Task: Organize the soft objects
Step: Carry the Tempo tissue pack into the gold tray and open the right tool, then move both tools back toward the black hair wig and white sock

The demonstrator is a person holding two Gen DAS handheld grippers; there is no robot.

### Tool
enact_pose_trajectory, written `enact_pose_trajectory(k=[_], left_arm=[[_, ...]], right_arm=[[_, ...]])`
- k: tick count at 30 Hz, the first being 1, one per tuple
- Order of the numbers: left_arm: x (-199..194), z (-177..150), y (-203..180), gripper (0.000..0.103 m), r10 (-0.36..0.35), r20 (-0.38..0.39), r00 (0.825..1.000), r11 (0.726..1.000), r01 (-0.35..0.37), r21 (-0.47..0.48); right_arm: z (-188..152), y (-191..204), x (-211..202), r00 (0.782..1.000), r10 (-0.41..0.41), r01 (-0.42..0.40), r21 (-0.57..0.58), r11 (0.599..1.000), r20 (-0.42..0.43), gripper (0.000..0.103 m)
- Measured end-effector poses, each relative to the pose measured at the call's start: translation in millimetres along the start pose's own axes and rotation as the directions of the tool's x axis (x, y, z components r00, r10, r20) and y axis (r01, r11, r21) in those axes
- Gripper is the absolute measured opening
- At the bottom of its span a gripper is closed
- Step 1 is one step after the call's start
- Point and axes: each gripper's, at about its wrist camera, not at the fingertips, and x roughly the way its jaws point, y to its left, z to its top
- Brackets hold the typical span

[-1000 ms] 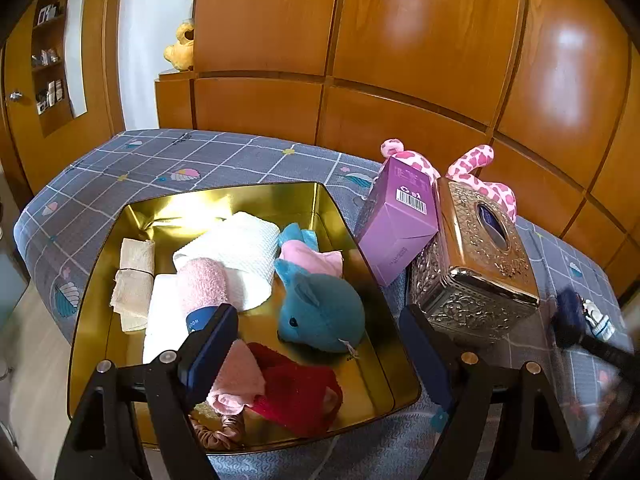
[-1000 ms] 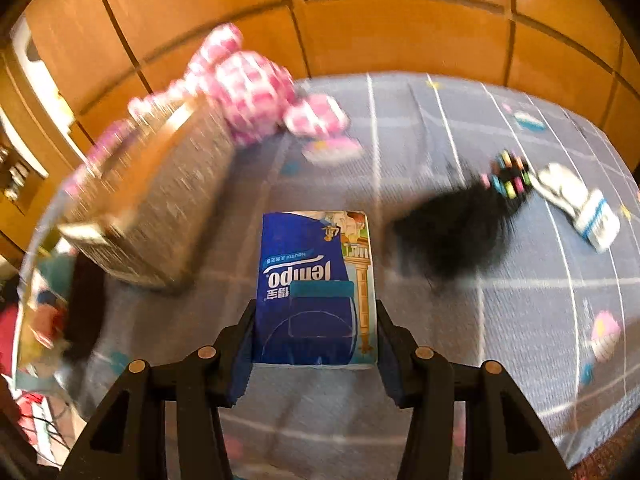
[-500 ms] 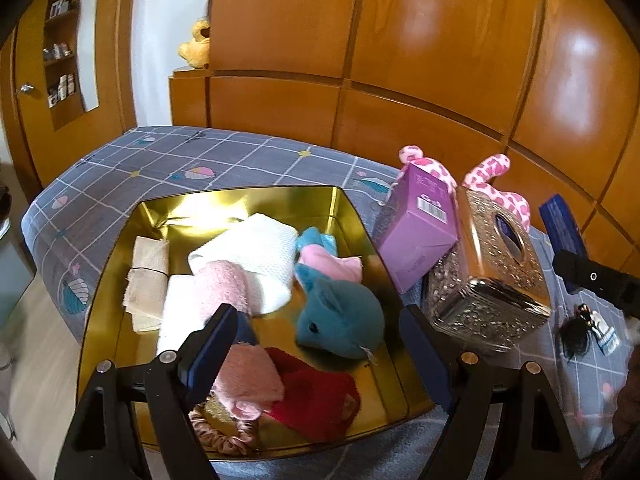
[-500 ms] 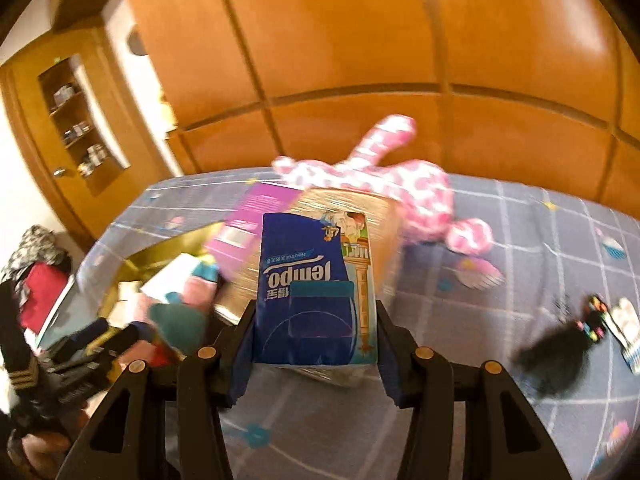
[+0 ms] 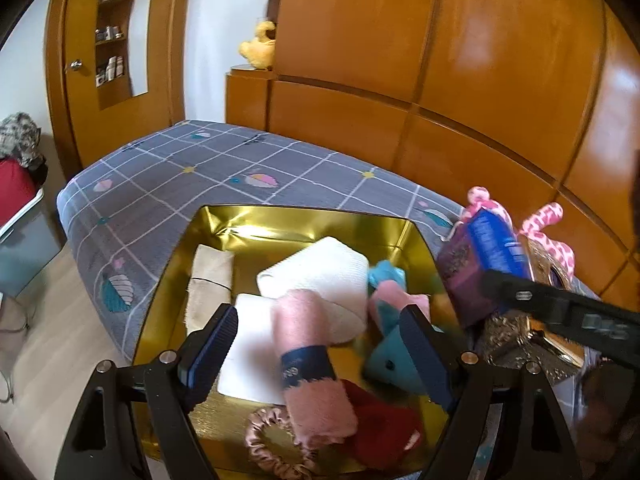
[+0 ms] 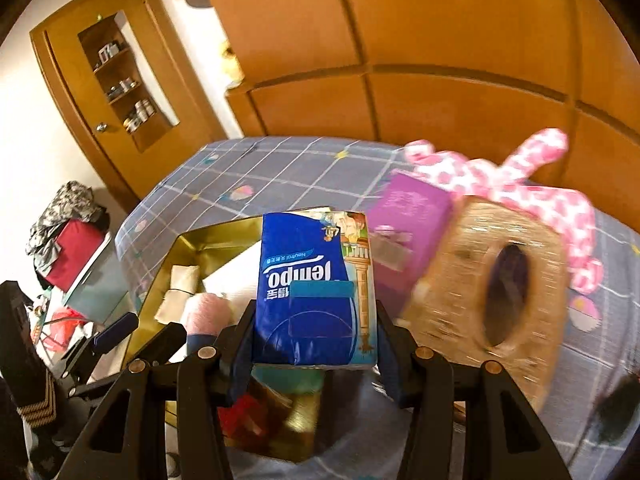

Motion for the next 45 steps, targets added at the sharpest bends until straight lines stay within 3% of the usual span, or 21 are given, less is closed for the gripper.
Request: enact_pose_trajectory(k=[8, 11, 19, 26, 35, 45], left_arm=[[-1.3, 5.7, 7.5, 0.083, 0.004, 0.012, 1.000, 1.000, -0.004, -0.018], [-1.2, 6.4, 8.1, 0.084, 0.006, 0.012, 1.000, 1.000, -0.006, -0.020], [-7.3, 6.5, 2.7, 0.084, -0.008, 0.029, 1.000, 1.000, 0.008, -0.004], [-15.8, 4.2, -8.6, 0.084, -0.036, 0.045, 0.998, 0.999, 0.035, 0.023], [-35.4, -2.0, -36.8, 0.084, -0.102, 0.070, 0.992, 0.990, 0.094, 0.104], [-55.2, -23.5, -82.5, 0.084, -0.199, 0.057, 0.978, 0.952, 0.179, 0.249]], right_arm=[[9.3, 19.7, 65.6, 0.991, 0.026, -0.028, -0.011, 1.000, -0.129, 0.054], [5.0, 17.6, 66.7, 0.991, 0.041, -0.041, 0.009, 0.999, -0.129, 0.063], [-3.7, 13.4, 22.8, 0.999, 0.028, -0.028, 0.001, 1.000, -0.035, 0.065], [-15.8, 6.4, -26.9, 0.994, -0.061, 0.063, -0.010, 0.998, 0.096, 0.065], [-42.0, -25.4, -75.3, 0.955, -0.224, 0.217, 0.053, 0.975, 0.195, 0.065], [-69.0, -88.7, -106.6, 0.916, -0.358, 0.329, 0.174, 0.928, 0.179, 0.065]])
